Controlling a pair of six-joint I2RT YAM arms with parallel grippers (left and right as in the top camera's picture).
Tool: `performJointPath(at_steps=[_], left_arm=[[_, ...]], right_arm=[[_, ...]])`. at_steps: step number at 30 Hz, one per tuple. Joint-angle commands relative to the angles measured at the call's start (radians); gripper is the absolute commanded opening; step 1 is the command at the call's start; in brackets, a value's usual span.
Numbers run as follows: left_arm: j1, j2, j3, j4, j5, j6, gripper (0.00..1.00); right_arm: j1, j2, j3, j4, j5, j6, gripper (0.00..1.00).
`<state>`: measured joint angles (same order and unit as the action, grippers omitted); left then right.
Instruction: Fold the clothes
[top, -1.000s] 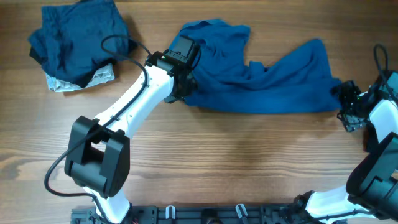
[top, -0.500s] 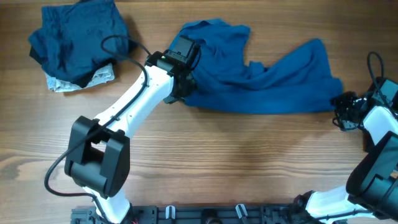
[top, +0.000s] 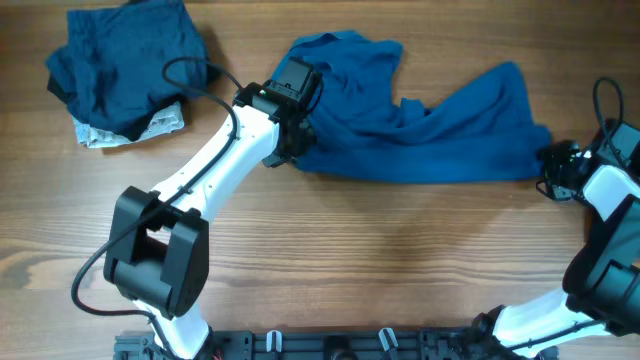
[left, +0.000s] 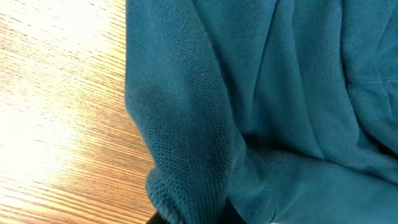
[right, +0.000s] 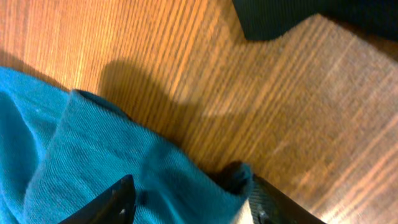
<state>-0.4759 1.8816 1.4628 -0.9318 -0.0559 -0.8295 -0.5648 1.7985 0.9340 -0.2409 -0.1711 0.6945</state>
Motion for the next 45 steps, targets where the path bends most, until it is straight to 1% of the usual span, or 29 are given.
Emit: performJointPath(at_steps=[1, 4, 6, 8, 9, 10, 12, 14, 17, 19, 20, 25, 29, 32, 34, 36, 38, 40, 42, 45], left_arm=[[0.002, 0.003, 0.014, -0.001, -0.021, -0.016, 0.09], [0.002, 0.004, 0.014, -0.001, -0.021, -0.016, 0.09], [0.002, 0.003, 0.014, -0.002, -0.021, -0.016, 0.08], [0.002, 0.003, 0.014, -0.002, -0.021, -0.016, 0.08], [0.002, 0.003, 0.014, -0.002, -0.020, -0.016, 0.07], [0.002, 0.003, 0.014, -0.006, -0.021, -0.016, 0.04], [0.002, -0.010, 0.015, -0.012, -0.023, -0.012, 0.04], [0.002, -0.043, 0.021, -0.011, -0.026, -0.012, 0.04], [0.002, -0.141, 0.043, -0.013, -0.029, -0.011, 0.04], [0.002, -0.200, 0.044, -0.014, -0.028, -0.013, 0.04], [0.002, -0.255, 0.044, -0.026, -0.028, -0.013, 0.04], [0.002, -0.369, 0.044, -0.064, -0.028, -0.013, 0.04], [-0.015, -0.441, 0.044, -0.098, -0.040, -0.013, 0.04], [-0.060, -0.496, 0.044, -0.097, -0.074, -0.013, 0.04], [-0.093, -0.531, 0.045, -0.091, -0.143, -0.018, 0.04], [-0.109, -0.555, 0.045, -0.062, -0.201, -0.018, 0.04], [-0.107, -0.556, 0.045, -0.019, -0.216, -0.017, 0.04], [-0.104, -0.557, 0.067, -0.001, -0.232, -0.013, 0.04], [-0.111, -0.560, 0.119, -0.013, -0.251, 0.025, 0.04], [-0.145, -0.563, 0.219, -0.076, -0.322, 0.040, 0.04]], right_arm=[[0.000, 0.076, -0.029, -0.014, 0.017, 0.012, 0.47], [0.013, 0.076, -0.029, -0.024, 0.018, -0.011, 0.40], [0.023, 0.076, -0.029, -0.039, 0.021, -0.013, 0.27], [0.024, 0.076, -0.029, -0.049, 0.021, -0.010, 0.07], [0.024, 0.076, -0.029, -0.052, 0.021, -0.008, 0.04], [0.023, 0.073, -0.021, -0.067, 0.021, -0.003, 0.04], [0.019, 0.060, 0.008, -0.114, 0.017, -0.004, 0.04], [0.017, 0.027, 0.065, -0.201, 0.005, -0.011, 0.04], [0.018, -0.059, 0.198, -0.379, 0.006, -0.037, 0.04], [0.018, -0.097, 0.252, -0.453, 0.014, -0.048, 0.04], [0.018, -0.147, 0.294, -0.514, 0.014, -0.065, 0.04], [0.018, -0.296, 0.312, -0.587, 0.014, -0.073, 0.04], [0.018, -0.417, 0.316, -0.641, -0.013, -0.117, 0.04], [0.018, -0.502, 0.348, -0.690, -0.014, -0.140, 0.04], [0.018, -0.544, 0.398, -0.711, -0.057, -0.159, 0.04], [0.018, -0.569, 0.448, -0.694, -0.174, -0.168, 0.04], [0.018, -0.572, 0.472, -0.679, -0.238, -0.158, 0.04], [0.018, -0.572, 0.509, -0.683, -0.269, -0.146, 0.04], [0.018, -0.572, 0.581, -0.715, -0.268, -0.172, 0.04], [0.018, -0.572, 0.724, -0.813, -0.268, -0.224, 0.04]])
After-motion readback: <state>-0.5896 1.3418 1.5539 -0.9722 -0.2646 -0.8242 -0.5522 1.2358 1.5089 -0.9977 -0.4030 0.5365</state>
